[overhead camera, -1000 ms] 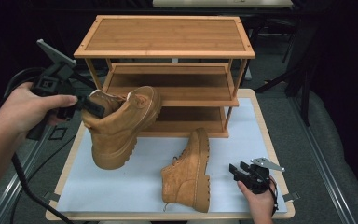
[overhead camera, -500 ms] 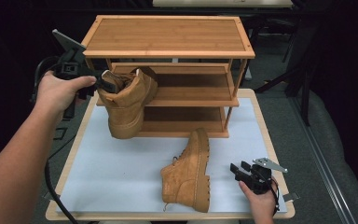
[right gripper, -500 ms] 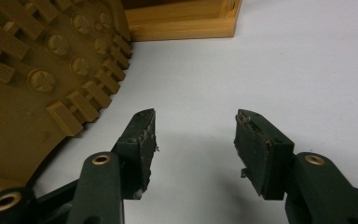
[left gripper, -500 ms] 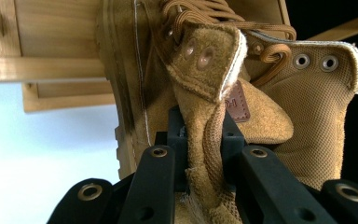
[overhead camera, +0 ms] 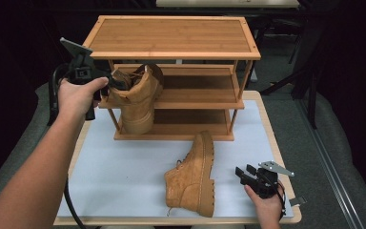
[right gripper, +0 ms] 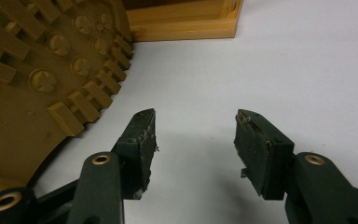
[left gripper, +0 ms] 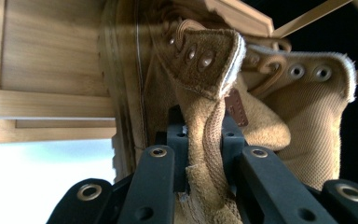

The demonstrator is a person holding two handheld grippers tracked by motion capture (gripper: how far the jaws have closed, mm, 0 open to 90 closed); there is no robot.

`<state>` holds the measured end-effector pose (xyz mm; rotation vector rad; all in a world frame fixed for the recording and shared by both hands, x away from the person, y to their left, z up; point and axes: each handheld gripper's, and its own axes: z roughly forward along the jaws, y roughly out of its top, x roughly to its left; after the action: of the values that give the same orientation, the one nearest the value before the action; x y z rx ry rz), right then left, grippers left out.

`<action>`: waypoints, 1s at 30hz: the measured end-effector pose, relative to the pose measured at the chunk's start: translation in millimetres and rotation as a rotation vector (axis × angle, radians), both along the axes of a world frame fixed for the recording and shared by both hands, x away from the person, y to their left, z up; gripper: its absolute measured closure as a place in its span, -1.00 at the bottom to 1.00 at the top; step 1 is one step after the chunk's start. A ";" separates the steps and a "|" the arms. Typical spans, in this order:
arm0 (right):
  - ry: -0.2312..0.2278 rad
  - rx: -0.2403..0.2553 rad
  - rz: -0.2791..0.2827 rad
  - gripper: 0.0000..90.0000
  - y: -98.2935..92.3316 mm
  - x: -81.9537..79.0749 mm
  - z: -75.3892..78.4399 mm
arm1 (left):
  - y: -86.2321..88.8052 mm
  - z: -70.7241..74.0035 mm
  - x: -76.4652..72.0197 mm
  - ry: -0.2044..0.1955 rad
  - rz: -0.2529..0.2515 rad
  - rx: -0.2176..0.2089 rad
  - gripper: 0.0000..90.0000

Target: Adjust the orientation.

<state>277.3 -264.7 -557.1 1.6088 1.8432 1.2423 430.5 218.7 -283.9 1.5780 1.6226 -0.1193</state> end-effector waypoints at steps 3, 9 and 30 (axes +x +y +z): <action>-0.014 0.008 0.006 0.05 1.2 0.8 -0.7 | -11.4 -0.1 -3.5 -0.018 -0.018 0.059 0.75; -0.019 0.006 0.016 0.05 3.4 0.3 0.2 | -16.8 -1.3 -9.4 -0.013 -0.059 0.139 0.63; 0.004 -0.012 0.045 0.08 9.7 -1.1 6.0 | 2.2 27.3 -47.4 -0.097 -0.192 0.208 0.26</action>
<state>276.2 -255.0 -551.1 1.5729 1.8960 1.2458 383.2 220.9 -256.7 1.8680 1.4433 0.0254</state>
